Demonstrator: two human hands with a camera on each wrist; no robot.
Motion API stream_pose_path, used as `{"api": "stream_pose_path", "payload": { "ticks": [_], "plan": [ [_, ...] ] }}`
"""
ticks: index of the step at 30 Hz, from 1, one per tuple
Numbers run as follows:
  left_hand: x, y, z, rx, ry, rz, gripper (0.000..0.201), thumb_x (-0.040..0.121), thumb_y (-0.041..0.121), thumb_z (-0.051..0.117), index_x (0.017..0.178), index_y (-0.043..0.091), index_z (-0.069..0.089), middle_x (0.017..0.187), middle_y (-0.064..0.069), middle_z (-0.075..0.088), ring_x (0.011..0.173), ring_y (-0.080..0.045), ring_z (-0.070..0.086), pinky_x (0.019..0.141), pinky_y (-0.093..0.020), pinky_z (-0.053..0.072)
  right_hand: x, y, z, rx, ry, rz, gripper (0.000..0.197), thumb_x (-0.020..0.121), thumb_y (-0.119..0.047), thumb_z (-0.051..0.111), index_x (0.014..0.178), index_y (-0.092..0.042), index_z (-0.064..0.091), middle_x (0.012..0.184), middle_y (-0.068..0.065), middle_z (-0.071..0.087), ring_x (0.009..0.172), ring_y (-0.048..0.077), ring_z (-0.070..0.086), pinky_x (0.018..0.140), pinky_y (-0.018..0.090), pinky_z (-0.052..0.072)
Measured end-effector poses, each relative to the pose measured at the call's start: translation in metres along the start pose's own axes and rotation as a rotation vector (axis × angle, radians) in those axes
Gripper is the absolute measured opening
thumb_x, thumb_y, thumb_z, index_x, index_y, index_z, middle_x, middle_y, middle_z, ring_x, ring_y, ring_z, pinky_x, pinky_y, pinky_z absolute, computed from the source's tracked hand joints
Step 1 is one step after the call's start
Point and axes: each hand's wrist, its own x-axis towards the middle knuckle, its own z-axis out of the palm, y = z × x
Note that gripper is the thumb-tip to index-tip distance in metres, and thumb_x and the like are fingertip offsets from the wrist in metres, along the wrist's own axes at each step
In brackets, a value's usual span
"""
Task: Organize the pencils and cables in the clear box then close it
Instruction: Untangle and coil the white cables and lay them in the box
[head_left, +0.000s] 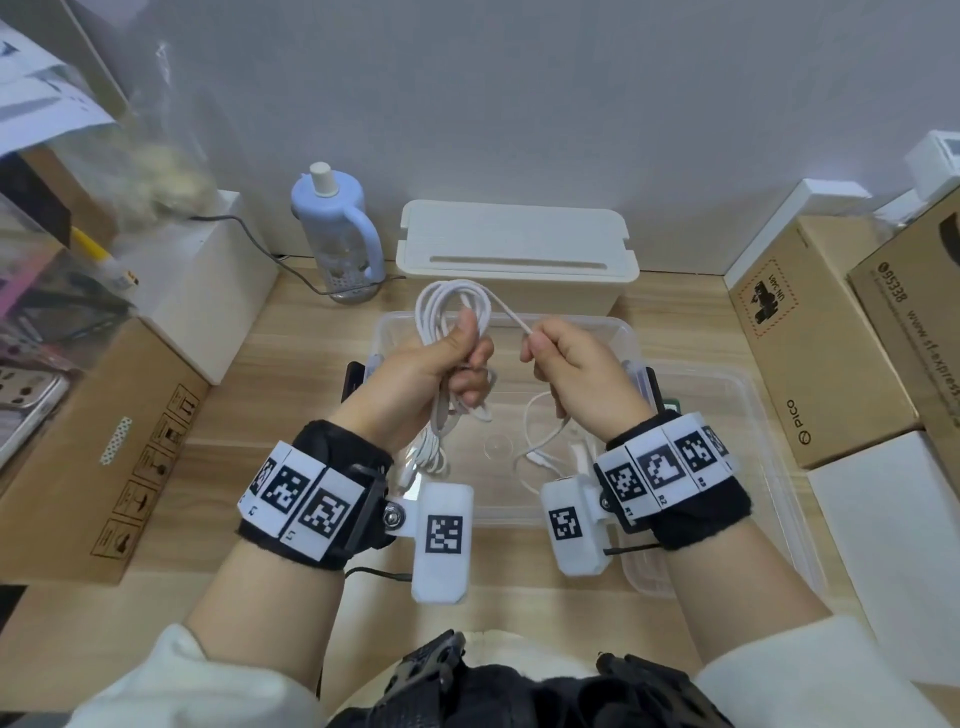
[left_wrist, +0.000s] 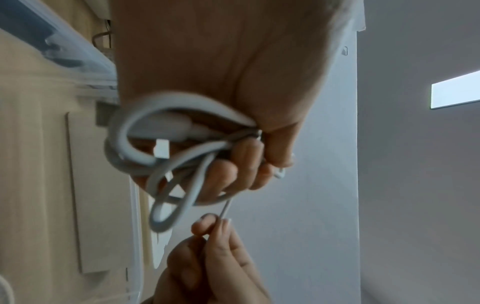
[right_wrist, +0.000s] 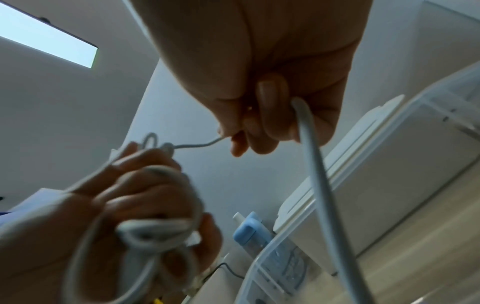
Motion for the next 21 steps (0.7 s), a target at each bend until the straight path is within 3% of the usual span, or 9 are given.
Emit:
{"api": "stream_pose_path", "payload": {
  "ticks": [6,9,11,14,18,21],
  "plan": [
    [0.004,-0.004,0.0,0.208,0.154,0.006,0.045,0.095,0.038,0.035,0.058,0.014,0.041,0.06,0.001,0.038,0.057,-0.01,0.042,0.054,-0.015,0.041,-0.005,-0.01,0.004,0.204,-0.097,0.064,0.031,0.097,-0.024,0.038,0.069,-0.024,0.051,0.047,-0.013,0.041,0.031,0.007,0.032,0.038,0.024,0.033],
    [0.003,-0.003,-0.001,0.2,0.18,0.001,0.047,0.095,0.039,0.036,0.054,0.016,0.041,0.057,0.002,0.037,0.053,-0.012,0.04,0.052,-0.017,0.038,-0.004,-0.014,0.005,0.187,-0.134,0.08,0.032,0.096,-0.023,0.039,0.067,-0.02,0.051,0.046,-0.011,0.039,0.032,0.003,0.029,0.035,0.02,0.028],
    [0.003,-0.001,-0.001,0.063,0.185,-0.045,0.049,0.093,0.043,0.037,0.052,0.017,0.042,0.051,0.003,0.037,0.046,-0.013,0.037,0.048,-0.02,0.033,-0.004,-0.015,0.004,0.143,-0.107,0.056,0.032,0.096,-0.02,0.04,0.066,-0.02,0.051,0.05,-0.008,0.038,0.031,0.003,0.034,0.035,0.011,0.026],
    [0.002,0.0,0.0,-0.077,0.205,-0.074,0.049,0.084,0.049,0.046,0.046,0.018,0.043,0.044,0.004,0.035,0.037,-0.013,0.035,0.046,-0.023,0.036,-0.004,-0.015,0.005,0.097,-0.06,0.029,0.032,0.095,-0.02,0.043,0.064,-0.022,0.052,0.051,-0.008,0.038,0.035,0.0,0.039,0.037,0.01,0.03],
    [0.003,-0.002,0.0,-0.084,0.196,-0.053,0.043,0.071,0.053,0.055,0.049,0.017,0.045,0.051,0.002,0.038,0.043,-0.014,0.046,0.046,-0.023,0.043,-0.004,-0.017,0.007,0.104,-0.07,0.03,0.033,0.095,-0.02,0.044,0.063,-0.021,0.052,0.049,-0.01,0.041,0.036,-0.002,0.042,0.038,0.009,0.031],
    [0.005,-0.005,0.004,0.0,0.218,0.007,0.038,0.081,0.043,0.052,0.063,0.01,0.059,0.055,-0.003,0.052,0.051,-0.014,0.053,0.053,-0.023,0.046,-0.004,-0.023,0.011,0.154,-0.107,0.021,0.035,0.095,-0.02,0.044,0.062,-0.021,0.053,0.04,-0.013,0.044,0.035,0.0,0.042,0.037,0.009,0.031]
  ]
}}
